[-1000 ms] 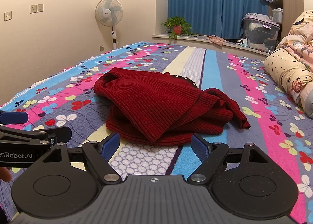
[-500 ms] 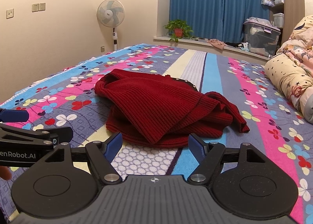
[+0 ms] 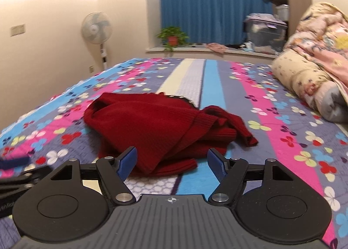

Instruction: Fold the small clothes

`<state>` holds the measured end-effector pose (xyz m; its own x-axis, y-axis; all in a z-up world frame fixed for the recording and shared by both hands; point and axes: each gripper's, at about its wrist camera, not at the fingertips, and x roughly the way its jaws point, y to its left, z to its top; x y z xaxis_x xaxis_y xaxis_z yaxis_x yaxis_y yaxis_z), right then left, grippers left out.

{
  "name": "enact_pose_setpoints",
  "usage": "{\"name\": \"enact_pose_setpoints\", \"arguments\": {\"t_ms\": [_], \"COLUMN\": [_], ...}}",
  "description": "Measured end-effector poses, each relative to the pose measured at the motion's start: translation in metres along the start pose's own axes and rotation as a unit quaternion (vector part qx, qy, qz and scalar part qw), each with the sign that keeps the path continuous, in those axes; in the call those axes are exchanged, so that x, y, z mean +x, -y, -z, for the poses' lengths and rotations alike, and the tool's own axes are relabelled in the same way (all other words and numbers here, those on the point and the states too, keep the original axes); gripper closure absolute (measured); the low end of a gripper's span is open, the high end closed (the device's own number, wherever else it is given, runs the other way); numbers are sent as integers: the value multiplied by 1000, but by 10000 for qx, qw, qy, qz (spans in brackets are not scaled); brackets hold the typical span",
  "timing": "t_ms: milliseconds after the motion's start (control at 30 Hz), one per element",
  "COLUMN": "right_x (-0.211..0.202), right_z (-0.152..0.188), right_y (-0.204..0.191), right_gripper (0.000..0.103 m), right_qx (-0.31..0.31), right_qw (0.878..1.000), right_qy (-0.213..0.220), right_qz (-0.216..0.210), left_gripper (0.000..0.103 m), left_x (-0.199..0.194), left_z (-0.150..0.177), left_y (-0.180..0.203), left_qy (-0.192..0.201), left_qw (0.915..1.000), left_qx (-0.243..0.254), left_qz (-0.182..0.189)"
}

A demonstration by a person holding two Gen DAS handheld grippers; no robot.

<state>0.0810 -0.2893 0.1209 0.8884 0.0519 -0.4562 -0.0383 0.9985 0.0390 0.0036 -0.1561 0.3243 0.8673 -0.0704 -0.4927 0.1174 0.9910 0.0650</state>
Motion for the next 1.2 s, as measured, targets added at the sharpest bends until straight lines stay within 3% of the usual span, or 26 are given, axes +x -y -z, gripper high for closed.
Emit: {"name": "enact_pose_setpoints", "arguments": {"t_ms": [33, 100, 200, 233, 367, 433, 500, 533, 600, 733, 833, 867, 900, 1000, 1200], "right_x": [1, 2, 7, 9, 13, 12, 12, 13, 14, 16, 18, 18, 20, 25, 27], "right_z": [-2, -6, -12, -15, -22, -25, -27, -28, -29, -33, -35, -35, -35, -33, -27], "right_y": [3, 10, 21, 24, 34, 38, 41, 42, 47, 56, 61, 62, 64, 70, 82], "right_gripper": [49, 57, 69, 70, 70, 70, 69, 69, 69, 64, 61, 61, 61, 61, 61], "right_qx": [65, 179, 533, 642, 907, 973, 979, 995, 1035, 1117, 1153, 1161, 1178, 1221, 1420], "right_qw": [10000, 9997, 9984, 9977, 9957, 9951, 9950, 9948, 9941, 9929, 9926, 9925, 9923, 9917, 9887], "right_qy": [7, -2, -100, -145, -192, -166, -187, -212, -261, -290, -278, -285, -303, -367, -477], "right_qz": [38, 139, 177, 152, -9, -79, -95, -107, -167, -273, -257, -239, -222, -137, 99], "left_gripper": [91, 91, 91, 91, 89, 80, 49, 41, 14, 13, 17, 41, 74, 86, 93], "left_x": [16, 37, 60, 78, 115, 134, 149, 155, 167, 211, 241, 243, 245, 235, 189], "left_z": [12, 37, 44, 55, 43, 36, 30, 27, 23, 31, 38, 39, 38, 31, 56], "left_y": [-11, -23, -34, -42, -46, -43, -40, -40, -40, -46, -48, -48, -47, -36, -106], "left_qy": [-6, -48, -168, -184, -274, -302, -262, -210, -157, -532, -789, -736, -673, -469, -350], "left_qw": [10000, 9999, 9998, 9998, 9993, 9987, 9978, 9971, 9944, 9811, 9669, 9651, 9668, 9850, 9897], "left_qx": [43, 116, 57, 32, -243, -360, -508, -624, -958, -1837, -2416, -2511, -2454, -1655, -1287], "left_qz": [70, 84, 61, 30, -63, -198, -332, -372, -406, -282, -211, -46, 236, 136, 511]}}
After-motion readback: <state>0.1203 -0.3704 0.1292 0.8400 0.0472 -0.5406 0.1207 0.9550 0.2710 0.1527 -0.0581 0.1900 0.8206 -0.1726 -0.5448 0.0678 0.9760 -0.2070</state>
